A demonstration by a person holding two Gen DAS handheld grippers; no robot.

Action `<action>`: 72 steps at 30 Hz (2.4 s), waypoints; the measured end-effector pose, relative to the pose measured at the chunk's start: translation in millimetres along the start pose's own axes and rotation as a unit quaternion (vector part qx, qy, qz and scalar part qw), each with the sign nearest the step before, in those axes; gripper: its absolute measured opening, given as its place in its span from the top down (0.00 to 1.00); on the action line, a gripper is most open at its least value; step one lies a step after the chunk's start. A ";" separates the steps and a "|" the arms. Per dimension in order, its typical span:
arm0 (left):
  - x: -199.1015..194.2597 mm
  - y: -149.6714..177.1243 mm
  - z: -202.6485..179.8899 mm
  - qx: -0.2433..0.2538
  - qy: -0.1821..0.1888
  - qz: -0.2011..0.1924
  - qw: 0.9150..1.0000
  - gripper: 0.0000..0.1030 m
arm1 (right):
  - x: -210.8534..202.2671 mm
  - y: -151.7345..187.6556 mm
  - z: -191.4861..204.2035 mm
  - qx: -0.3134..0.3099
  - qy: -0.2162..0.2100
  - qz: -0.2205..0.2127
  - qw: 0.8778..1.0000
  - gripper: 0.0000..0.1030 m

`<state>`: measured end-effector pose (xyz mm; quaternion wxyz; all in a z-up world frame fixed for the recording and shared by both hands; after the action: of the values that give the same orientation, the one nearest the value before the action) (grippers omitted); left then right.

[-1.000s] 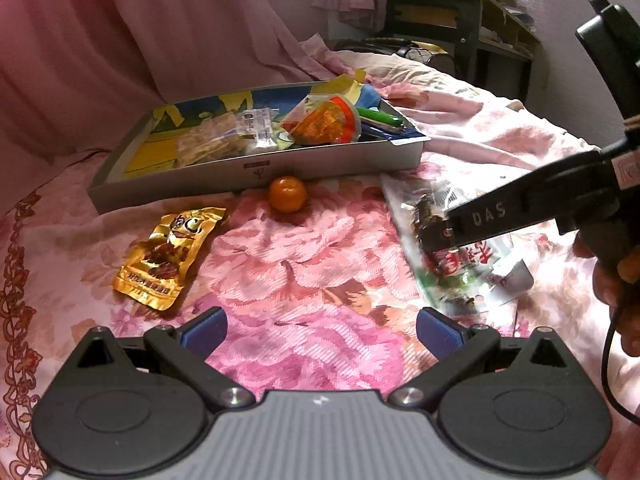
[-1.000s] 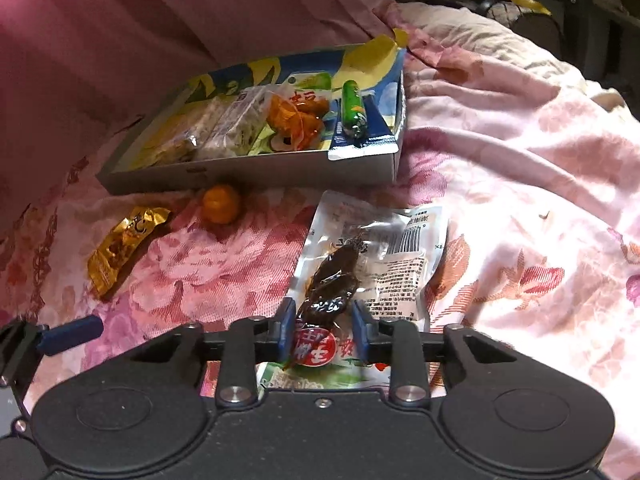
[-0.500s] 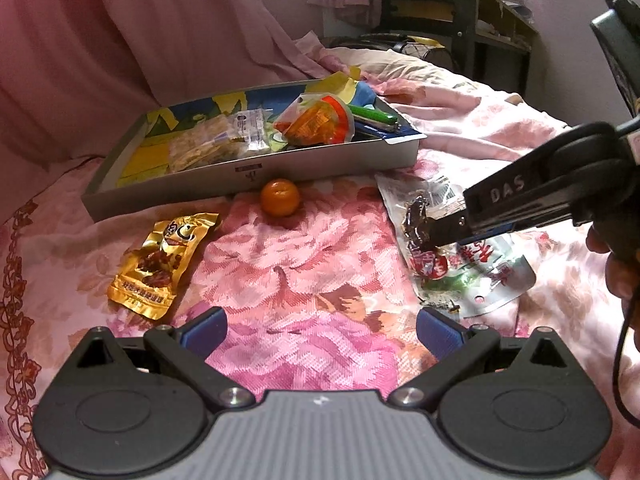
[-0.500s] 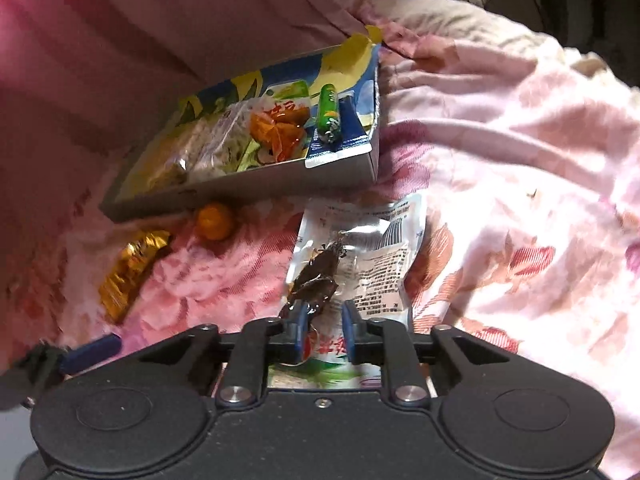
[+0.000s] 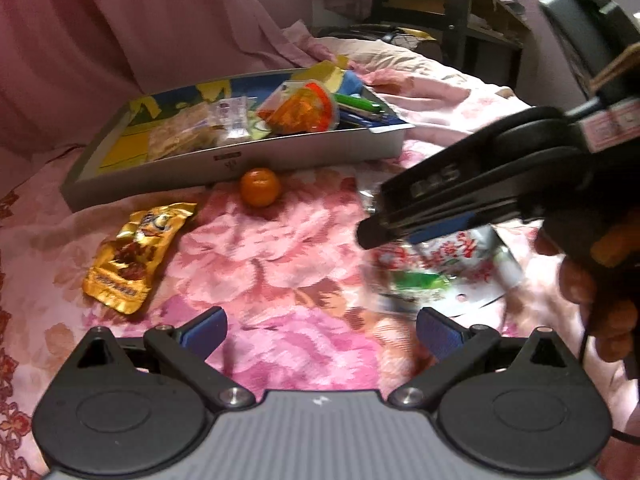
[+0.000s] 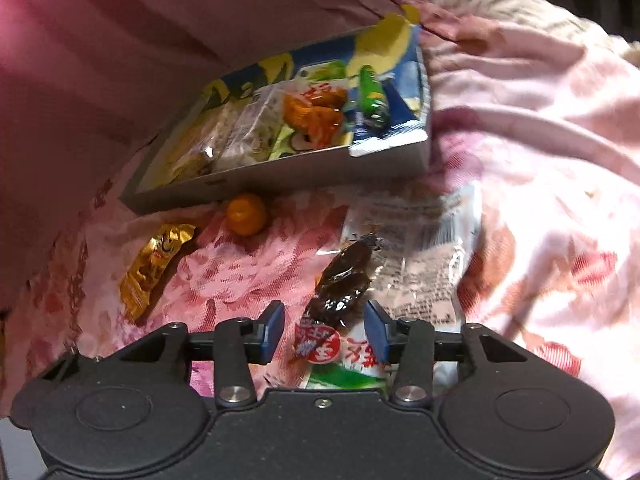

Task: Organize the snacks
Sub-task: 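Lift the clear meat-snack packet off the bedspread with the right tool, then carry the held packet up toward the tray with the right tool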

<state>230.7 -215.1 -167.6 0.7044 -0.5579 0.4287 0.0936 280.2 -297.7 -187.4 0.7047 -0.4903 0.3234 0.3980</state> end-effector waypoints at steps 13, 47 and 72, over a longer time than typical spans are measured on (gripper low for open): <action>10.9 -6.3 -9.7 0.012 0.002 0.002 1.000 0.01 | -1.3 -12.9 6.6 -0.002 -0.055 -0.007 0.998 0.69; 60.1 -45.3 5.2 -0.026 0.034 0.043 0.998 0.50 | -18.1 -22.5 -69.6 0.085 0.038 -0.036 0.995 0.46; -2.1 9.7 99.9 -0.129 -0.039 0.041 0.990 0.50 | 14.2 17.1 0.4 -0.092 0.104 -0.005 0.990 0.02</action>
<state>273.4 -124.4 -172.0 0.6383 -0.6219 0.4079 0.1985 272.0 -290.4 -206.7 0.6208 -0.5937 0.3546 0.3692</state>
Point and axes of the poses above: each gripper's, at about its wrist camera, not at the fingertips, and x roughly the way its jaws point, z to its left, y to its underside, the point moved 10 cm from there along x, roughly the way its jaws point
